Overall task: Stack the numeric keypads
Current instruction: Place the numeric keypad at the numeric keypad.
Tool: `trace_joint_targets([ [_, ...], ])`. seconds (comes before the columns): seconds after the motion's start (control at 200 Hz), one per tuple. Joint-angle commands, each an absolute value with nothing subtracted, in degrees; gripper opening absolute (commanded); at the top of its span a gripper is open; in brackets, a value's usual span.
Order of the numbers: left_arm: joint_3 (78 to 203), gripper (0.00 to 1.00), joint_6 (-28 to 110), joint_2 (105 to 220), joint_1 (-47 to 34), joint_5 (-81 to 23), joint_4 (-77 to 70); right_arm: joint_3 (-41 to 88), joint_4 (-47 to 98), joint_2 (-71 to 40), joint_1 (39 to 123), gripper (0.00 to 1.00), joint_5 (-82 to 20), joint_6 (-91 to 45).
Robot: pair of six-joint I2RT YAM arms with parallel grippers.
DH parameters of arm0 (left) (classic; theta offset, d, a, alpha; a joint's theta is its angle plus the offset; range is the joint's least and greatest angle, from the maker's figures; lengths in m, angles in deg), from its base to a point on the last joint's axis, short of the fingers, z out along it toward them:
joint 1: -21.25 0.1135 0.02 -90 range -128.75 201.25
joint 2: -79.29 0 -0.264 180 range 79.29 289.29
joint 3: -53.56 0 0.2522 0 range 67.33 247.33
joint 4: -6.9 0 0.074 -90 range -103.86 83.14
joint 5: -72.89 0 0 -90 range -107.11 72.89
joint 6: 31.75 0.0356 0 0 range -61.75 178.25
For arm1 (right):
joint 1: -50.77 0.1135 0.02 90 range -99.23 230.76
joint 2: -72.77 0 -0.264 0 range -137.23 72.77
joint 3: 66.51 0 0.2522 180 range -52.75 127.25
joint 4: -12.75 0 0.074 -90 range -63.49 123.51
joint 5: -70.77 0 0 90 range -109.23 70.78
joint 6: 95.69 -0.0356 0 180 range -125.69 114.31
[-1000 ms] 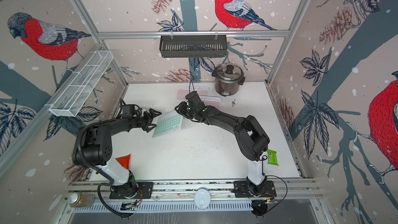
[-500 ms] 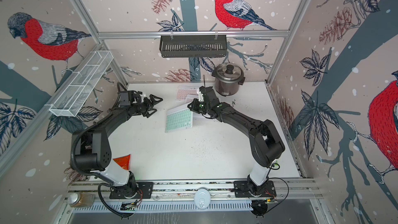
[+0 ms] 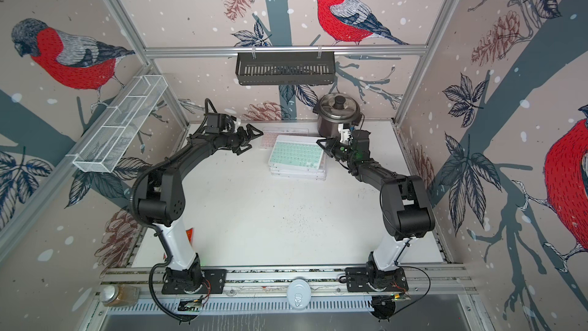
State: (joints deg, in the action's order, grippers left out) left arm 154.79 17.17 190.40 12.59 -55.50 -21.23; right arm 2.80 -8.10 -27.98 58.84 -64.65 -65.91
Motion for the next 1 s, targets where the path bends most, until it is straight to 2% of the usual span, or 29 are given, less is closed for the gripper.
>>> trace_joint_targets([
  [0.0,159.2,0.99,18.7,193.7,11.4,-54.7,-23.4,3.4,-23.5,-31.4,57.3,0.0,-73.9,-70.5],
  [0.295,167.4,0.99,20.0,203.4,8.4,-54.1,-25.1,5.7,-29.9,-40.1,55.0,0.02,-78.1,-70.9],
  [0.471,168.8,0.99,19.4,206.3,7.3,-54.0,-24.5,7.5,-34.4,-45.0,54.1,0.03,-80.3,-73.0],
  [0.856,171.1,0.99,19.6,209.7,6.1,-54.0,-26.1,10.4,-34.5,-51.0,53.6,0.08,-79.0,-72.7],
  [0.997,171.0,0.99,19.6,210.2,5.5,-54.0,-26.1,11.4,-35.3,-52.9,53.5,0.15,-78.7,-73.1],
])
